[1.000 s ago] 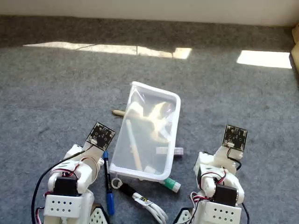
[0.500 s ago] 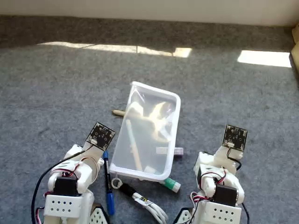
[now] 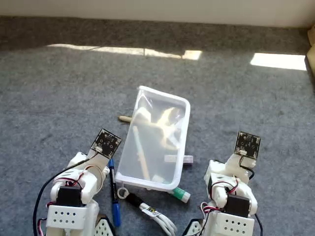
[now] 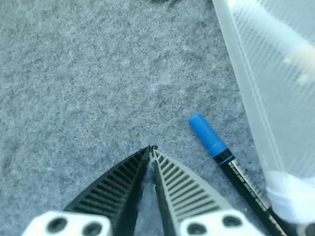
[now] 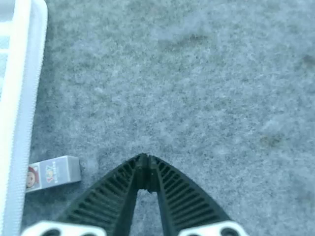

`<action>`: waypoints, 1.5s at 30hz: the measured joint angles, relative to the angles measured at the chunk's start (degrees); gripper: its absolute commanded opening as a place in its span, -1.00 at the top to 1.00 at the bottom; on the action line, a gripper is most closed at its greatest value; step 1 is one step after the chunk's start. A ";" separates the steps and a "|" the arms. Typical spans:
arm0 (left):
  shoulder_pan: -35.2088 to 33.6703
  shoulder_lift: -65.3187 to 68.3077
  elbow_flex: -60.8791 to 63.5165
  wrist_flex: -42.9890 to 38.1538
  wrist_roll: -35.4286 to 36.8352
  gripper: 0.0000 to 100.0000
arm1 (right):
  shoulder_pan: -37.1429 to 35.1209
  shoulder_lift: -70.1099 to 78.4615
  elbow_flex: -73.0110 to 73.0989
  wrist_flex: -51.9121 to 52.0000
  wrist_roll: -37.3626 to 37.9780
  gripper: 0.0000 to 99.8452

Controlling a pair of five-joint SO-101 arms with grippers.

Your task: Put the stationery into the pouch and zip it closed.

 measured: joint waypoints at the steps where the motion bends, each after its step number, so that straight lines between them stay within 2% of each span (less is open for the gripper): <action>1: 0.00 0.00 0.00 0.00 0.00 0.98 | 0.00 0.00 0.00 0.00 0.00 0.99; 32: 0.00 0.00 -1.05 0.44 0.00 0.98 | 0.00 0.00 0.00 0.70 0.00 0.99; 38: -9.58 0.00 -5.71 0.53 0.00 0.98 | 0.09 0.00 -5.89 0.70 1.23 0.99; 42: -16.00 0.00 -6.77 0.53 0.00 0.98 | -0.53 -0.09 -12.22 0.79 9.49 0.99; 45: -19.96 0.00 -7.91 0.53 1.14 0.97 | -4.57 -0.26 -16.26 0.79 14.42 0.98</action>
